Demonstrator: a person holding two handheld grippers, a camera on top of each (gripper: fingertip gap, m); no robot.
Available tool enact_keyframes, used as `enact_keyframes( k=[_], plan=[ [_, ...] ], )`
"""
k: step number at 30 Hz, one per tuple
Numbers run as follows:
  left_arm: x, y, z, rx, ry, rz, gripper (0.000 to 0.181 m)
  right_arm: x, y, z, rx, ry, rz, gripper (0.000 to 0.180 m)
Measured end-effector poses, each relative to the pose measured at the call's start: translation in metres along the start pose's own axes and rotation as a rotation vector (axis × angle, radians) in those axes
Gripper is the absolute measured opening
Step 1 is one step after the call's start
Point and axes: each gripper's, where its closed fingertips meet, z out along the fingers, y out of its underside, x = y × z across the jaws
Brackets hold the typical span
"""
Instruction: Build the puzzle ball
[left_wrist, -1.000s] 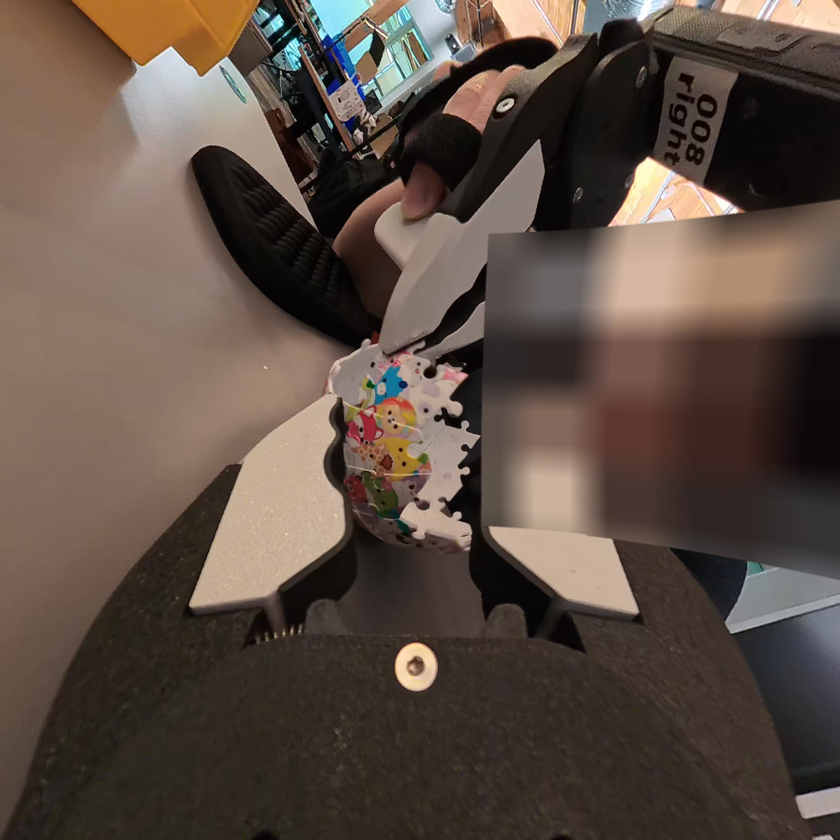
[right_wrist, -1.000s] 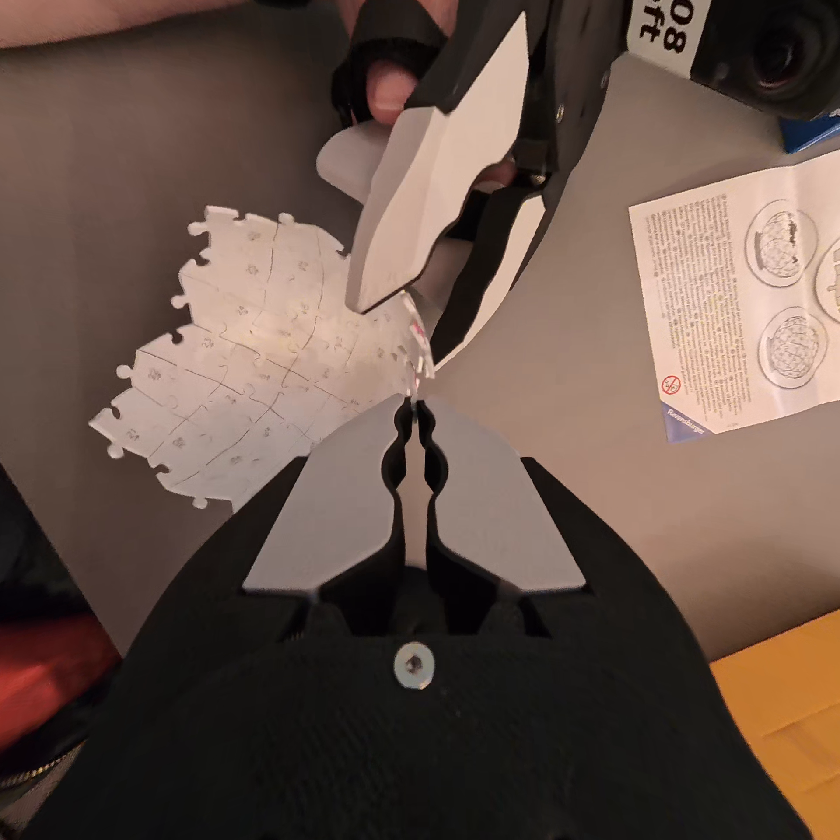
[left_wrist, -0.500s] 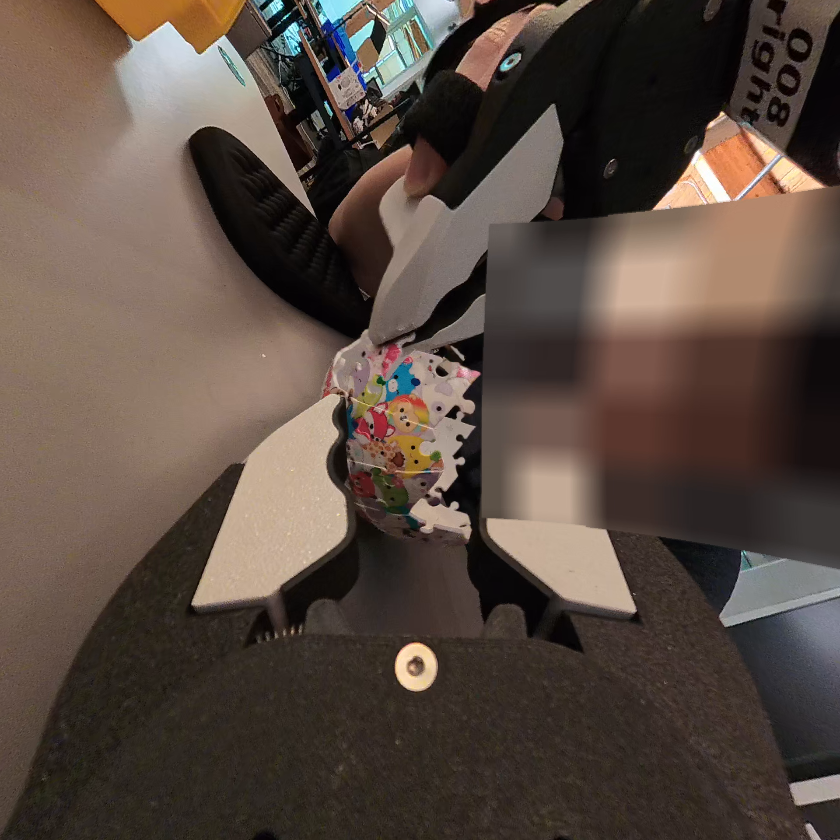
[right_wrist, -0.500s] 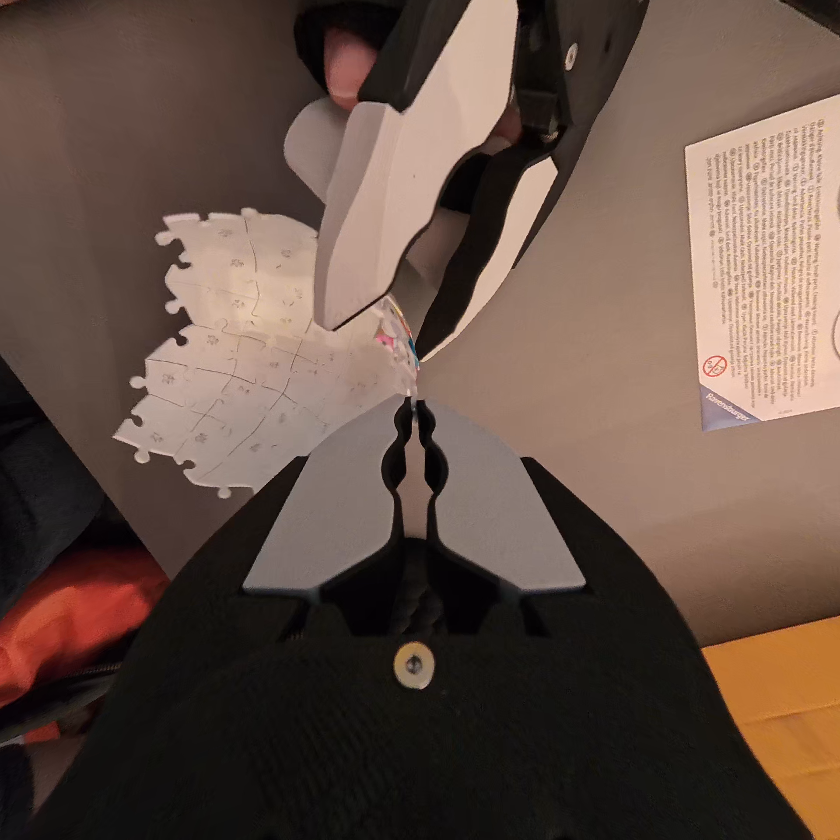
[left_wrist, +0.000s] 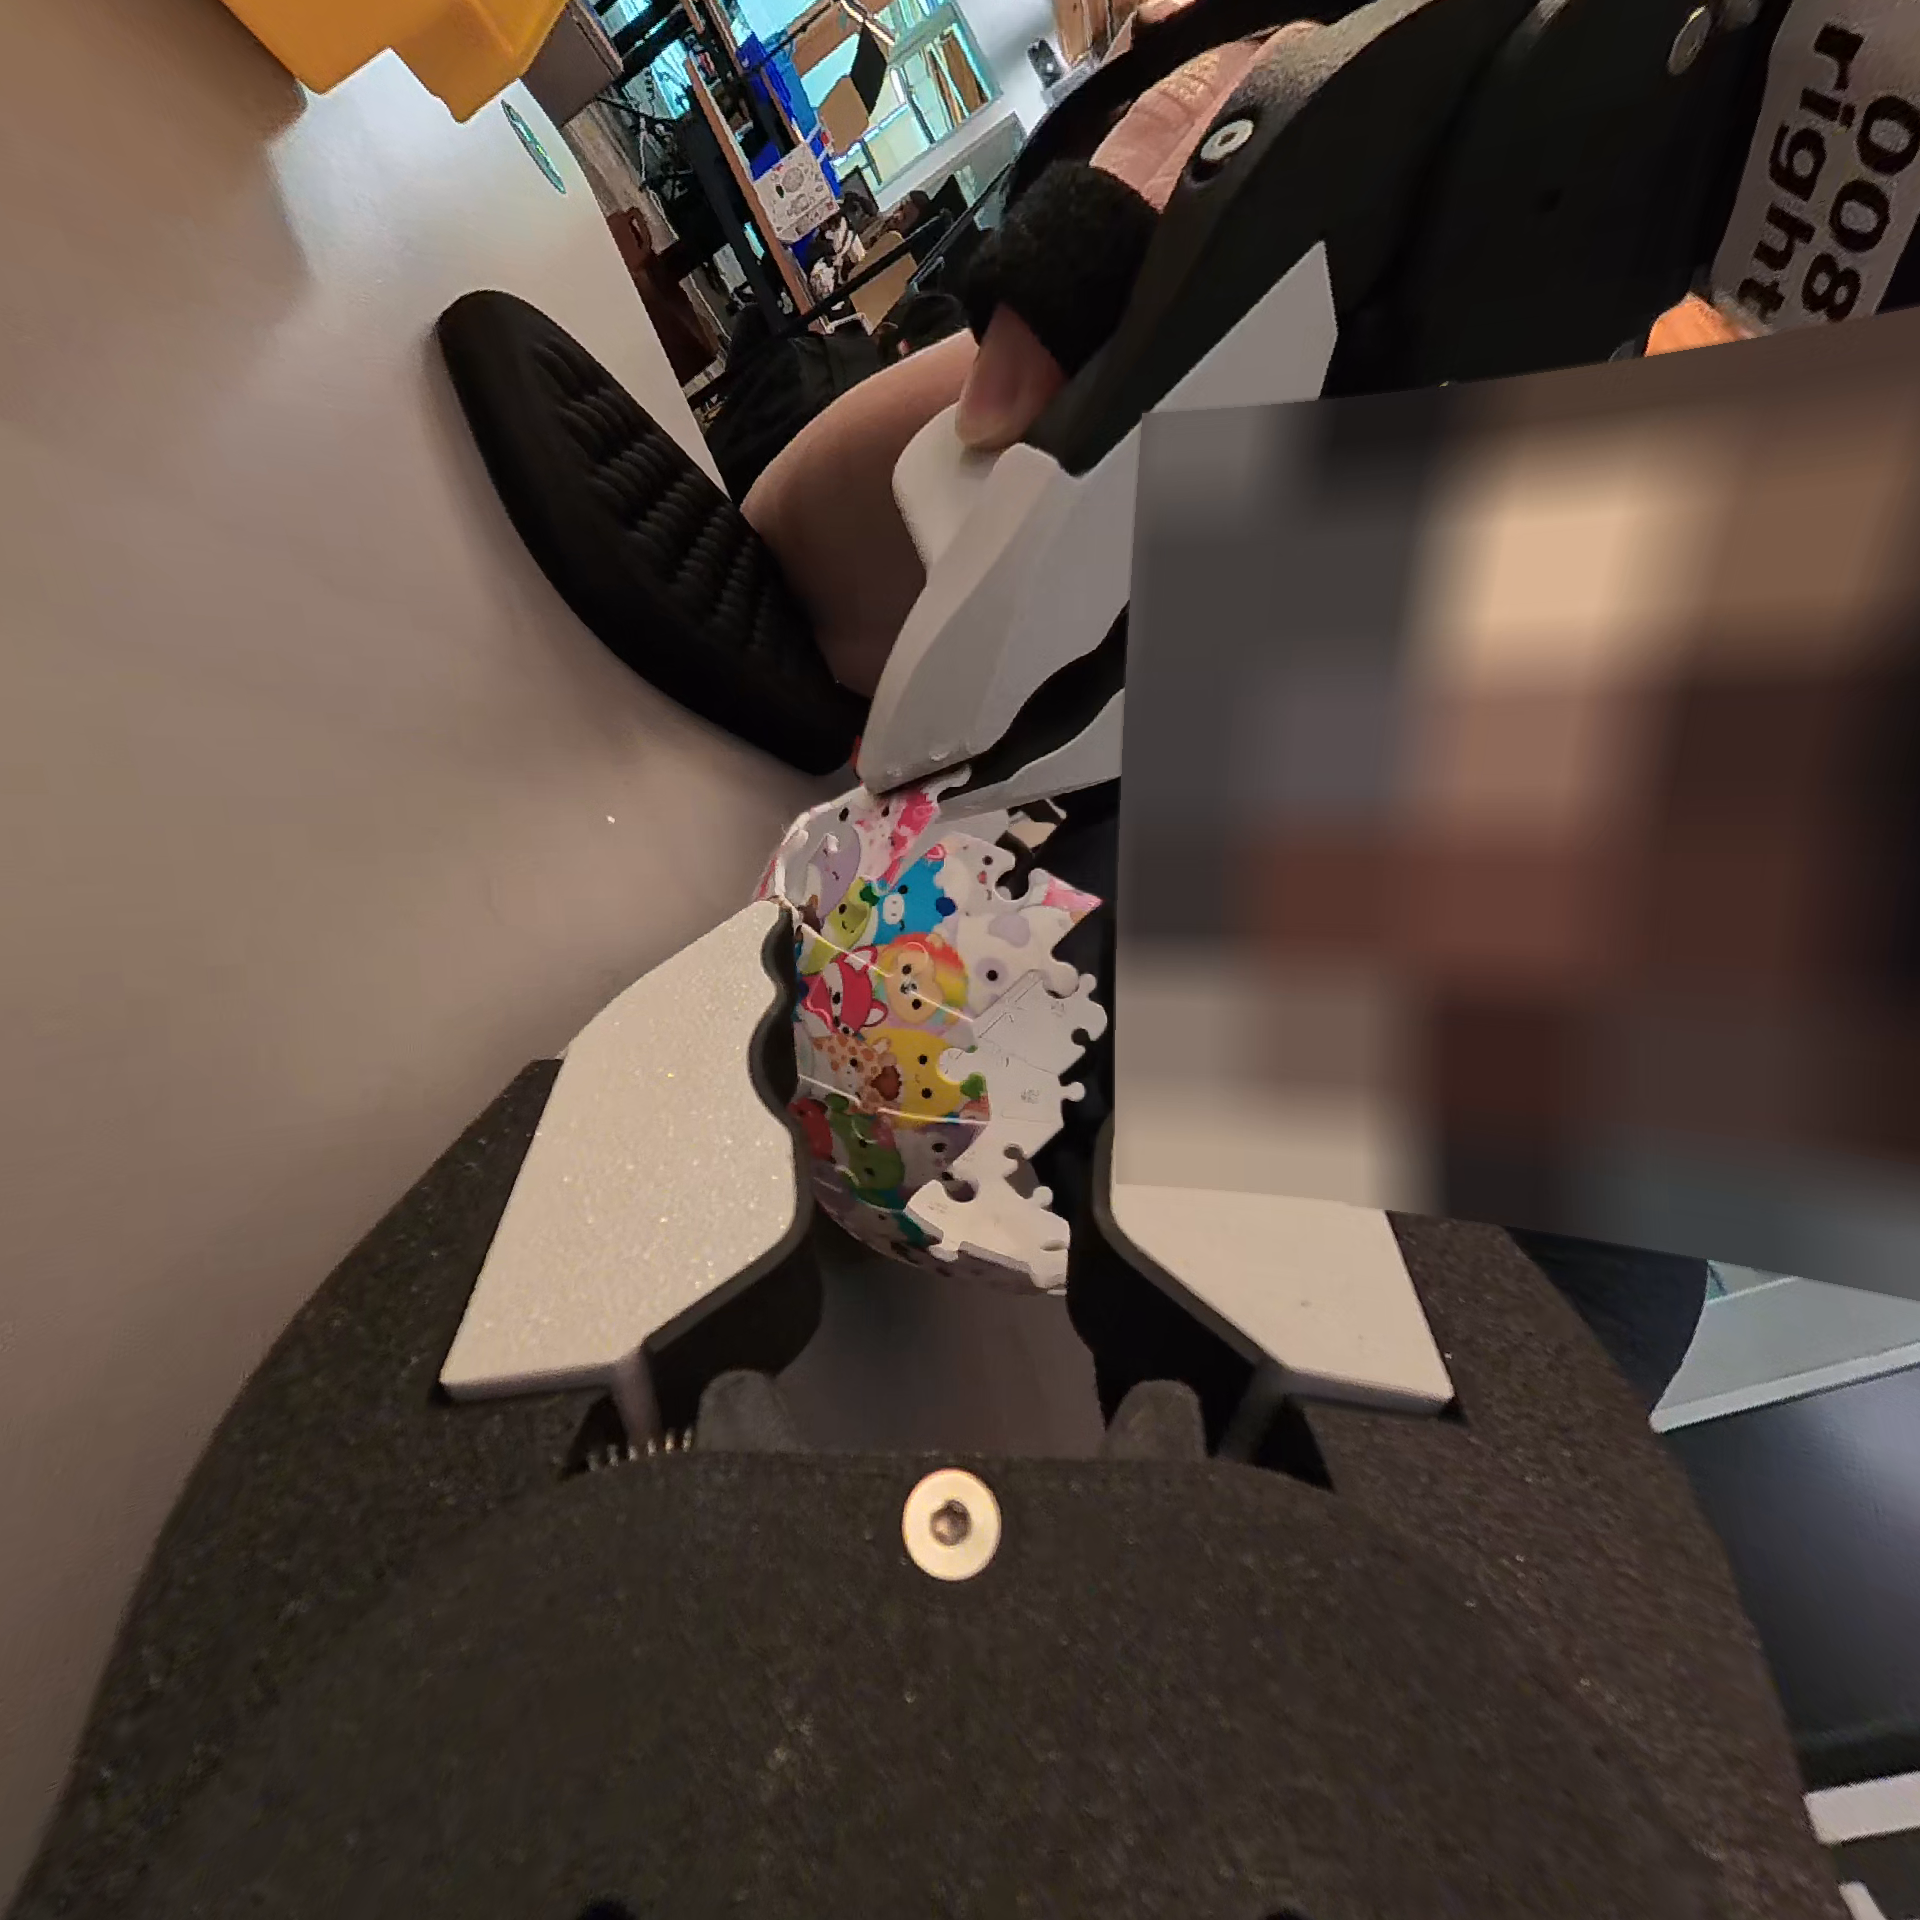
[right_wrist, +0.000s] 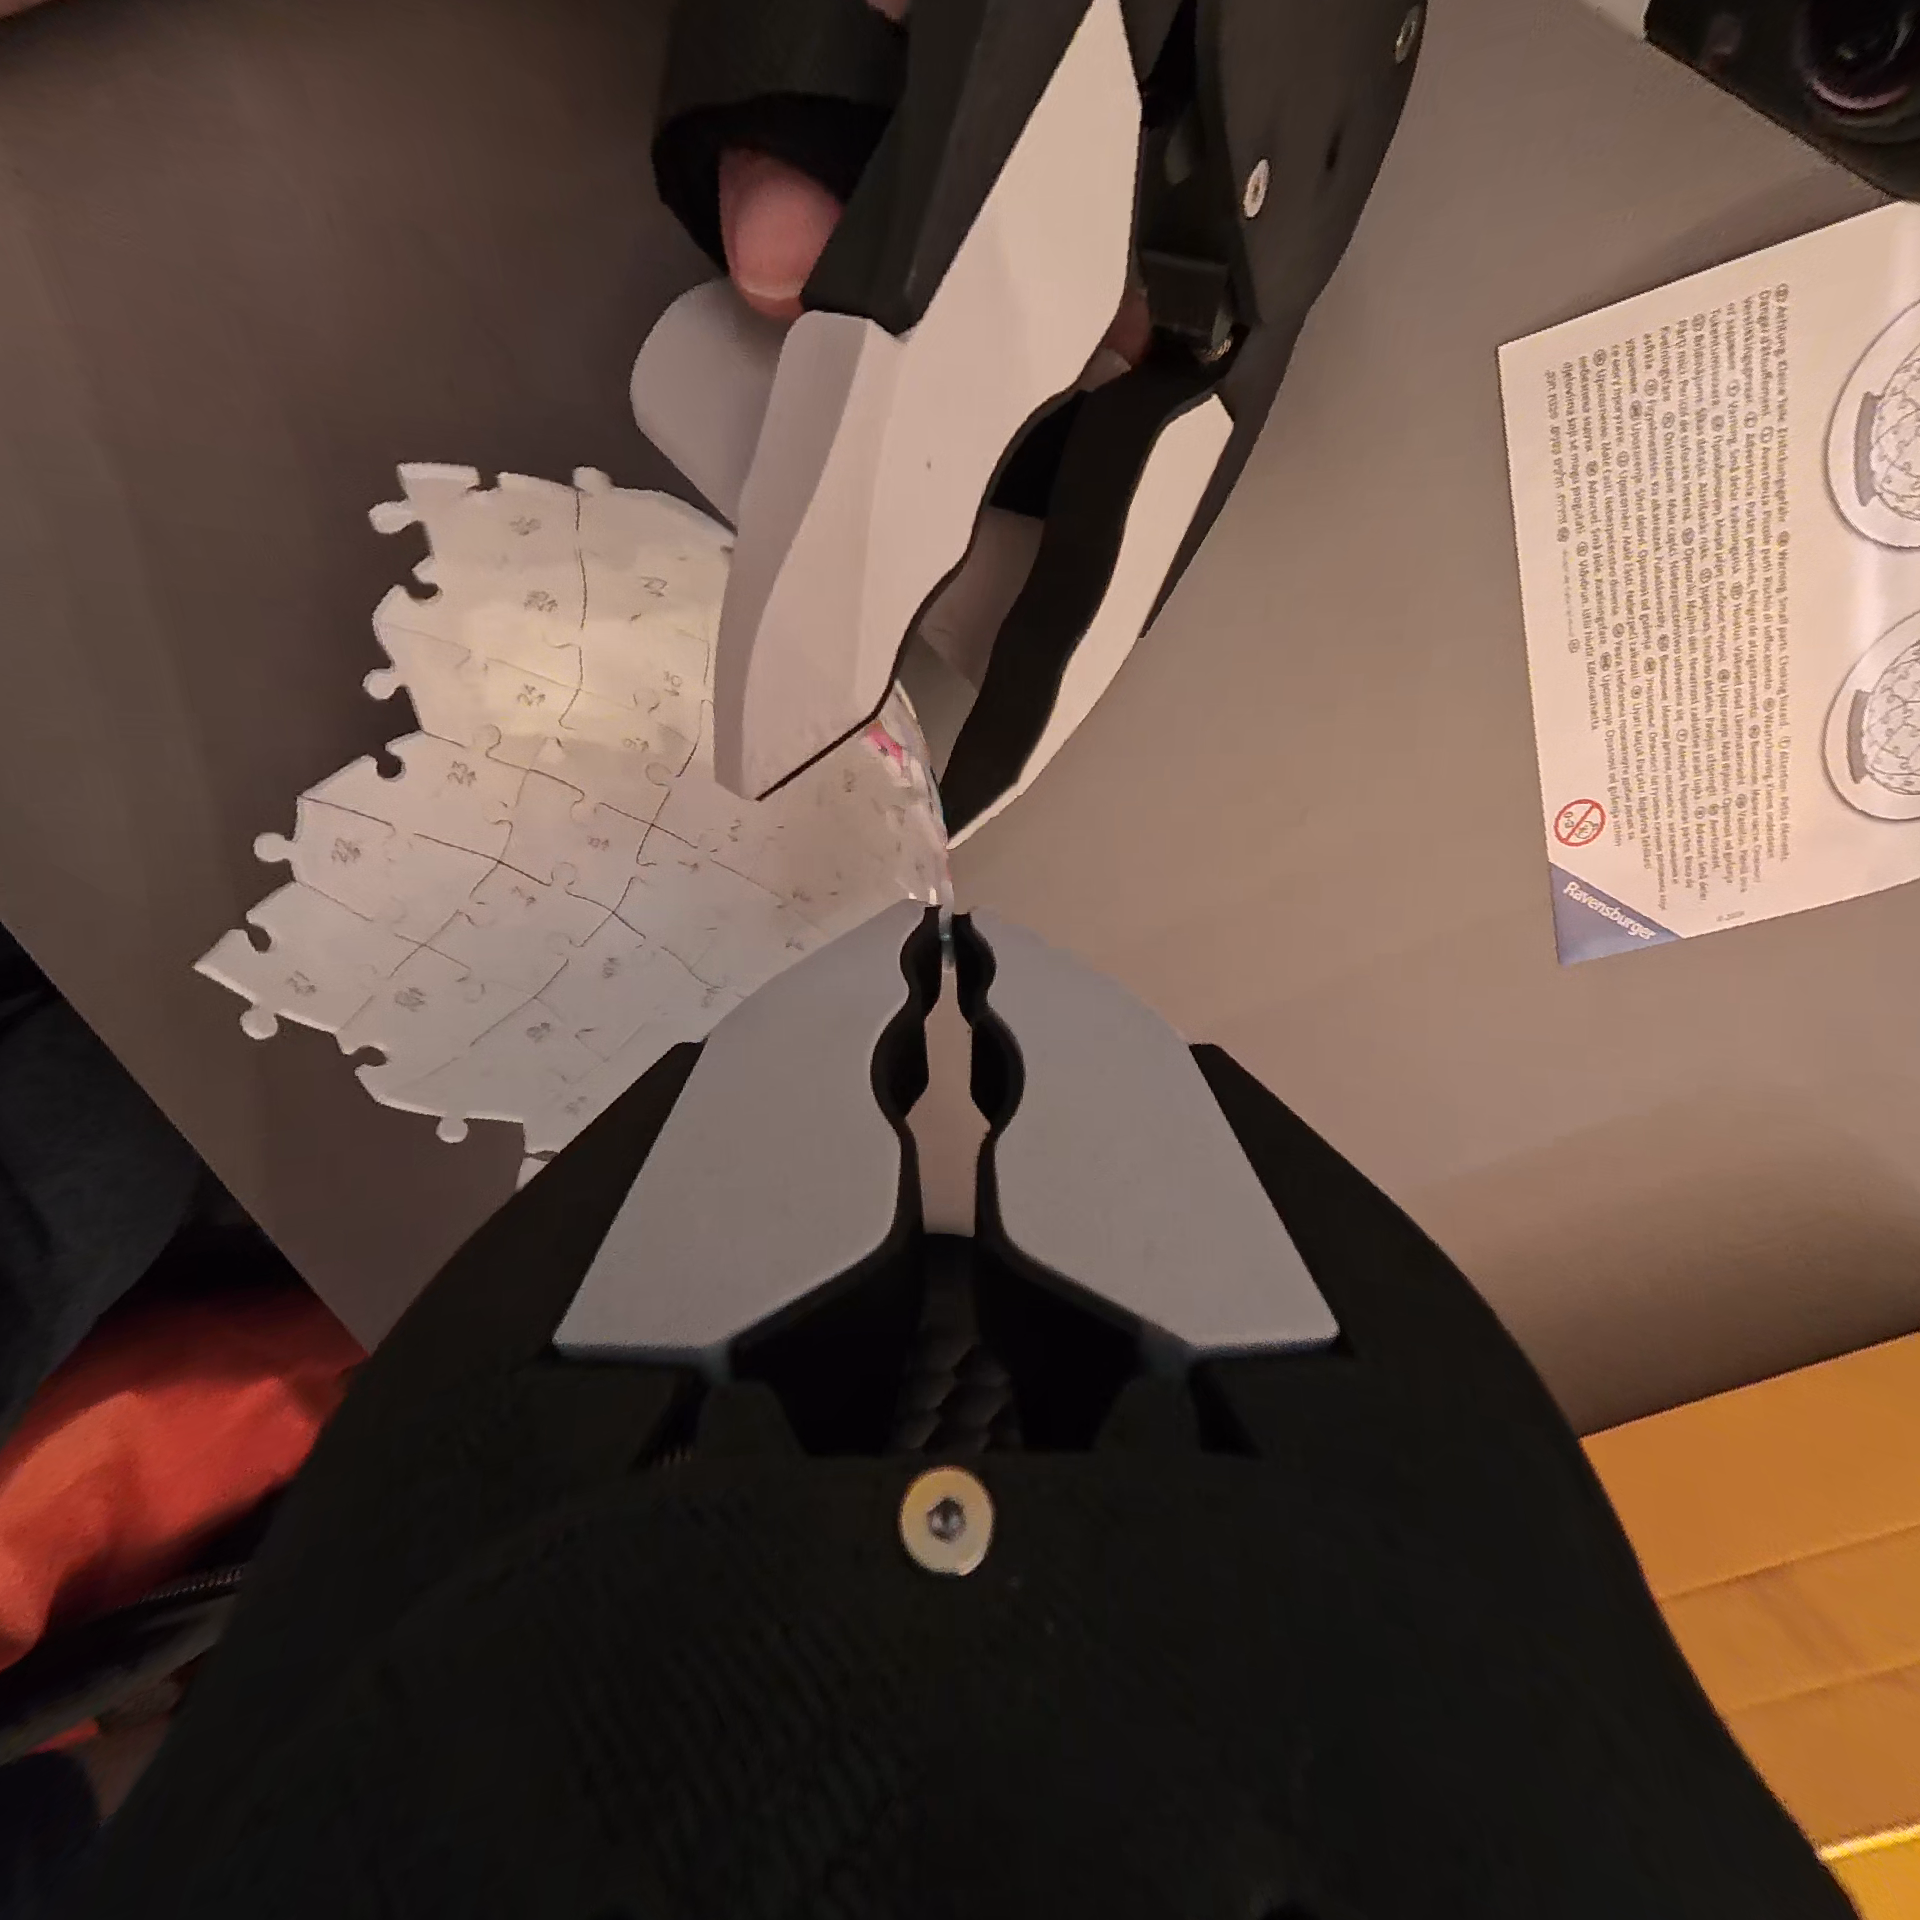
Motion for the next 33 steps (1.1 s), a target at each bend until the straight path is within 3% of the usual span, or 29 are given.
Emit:
enact_keyframes(
  k=[8,14,23,33],
  plan=[
    [0.011,-0.010,-0.006,0.038,-0.017,0.062,0.054,0.003,0.000,-0.003,0.007,0.052,-0.007,0.003],
    [0.012,-0.016,-0.016,0.026,-0.259,0.230,0.059,0.004,0.000,-0.003,0.016,0.063,-0.013,0.003],
    [0.008,0.011,-0.044,-0.093,-0.626,0.129,0.057,0.004,0.008,0.003,-0.015,0.034,0.000,0.003],
    [0.005,0.007,-0.044,-0.094,-0.657,0.147,0.054,0.002,0.004,-0.004,0.028,0.019,-0.006,0.003]
  ],
)
